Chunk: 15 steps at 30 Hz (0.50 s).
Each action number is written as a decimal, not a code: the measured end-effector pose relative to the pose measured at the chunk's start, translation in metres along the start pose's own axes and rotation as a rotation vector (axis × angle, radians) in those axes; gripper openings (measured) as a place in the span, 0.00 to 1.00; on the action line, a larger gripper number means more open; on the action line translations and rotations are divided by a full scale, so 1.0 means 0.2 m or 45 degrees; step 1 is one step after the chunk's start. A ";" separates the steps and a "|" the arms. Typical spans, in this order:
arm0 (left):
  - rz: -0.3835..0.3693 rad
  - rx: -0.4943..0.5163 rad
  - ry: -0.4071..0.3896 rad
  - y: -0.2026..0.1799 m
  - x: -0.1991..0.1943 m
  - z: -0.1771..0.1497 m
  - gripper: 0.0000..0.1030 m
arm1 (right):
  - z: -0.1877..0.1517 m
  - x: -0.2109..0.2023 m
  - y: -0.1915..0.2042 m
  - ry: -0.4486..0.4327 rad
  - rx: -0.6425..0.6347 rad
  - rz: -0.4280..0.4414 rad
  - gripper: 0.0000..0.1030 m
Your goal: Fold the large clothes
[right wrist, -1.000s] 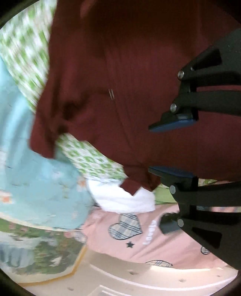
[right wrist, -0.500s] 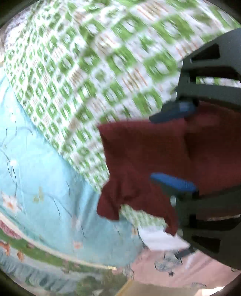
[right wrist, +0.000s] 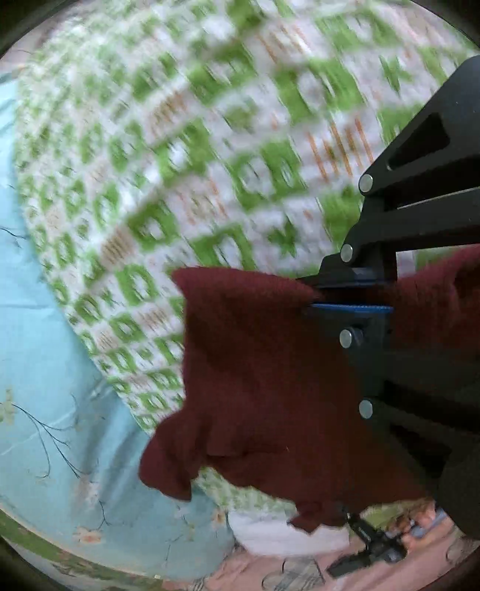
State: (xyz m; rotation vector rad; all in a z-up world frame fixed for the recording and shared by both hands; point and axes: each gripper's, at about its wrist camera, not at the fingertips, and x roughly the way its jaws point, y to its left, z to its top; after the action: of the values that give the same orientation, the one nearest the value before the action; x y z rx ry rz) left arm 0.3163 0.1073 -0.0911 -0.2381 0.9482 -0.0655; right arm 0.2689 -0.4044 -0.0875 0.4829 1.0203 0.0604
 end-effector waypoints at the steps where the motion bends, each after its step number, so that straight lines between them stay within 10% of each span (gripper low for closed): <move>1: 0.006 -0.004 0.010 0.00 0.02 -0.01 0.04 | 0.00 0.02 -0.02 0.014 0.015 0.000 0.06; 8: -0.014 -0.021 0.021 0.04 0.01 -0.04 0.07 | -0.13 -0.19 0.09 -0.120 -0.033 -0.028 0.14; 15: 0.017 -0.130 -0.008 0.23 -0.21 -0.12 0.13 | -0.30 -0.12 0.08 0.022 -0.022 0.016 0.22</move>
State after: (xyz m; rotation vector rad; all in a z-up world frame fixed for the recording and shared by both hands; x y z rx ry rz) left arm 0.2694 0.1544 -0.0815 -0.3266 0.9478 -0.0042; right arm 0.2087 -0.3751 -0.0884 0.4737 1.0333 0.0847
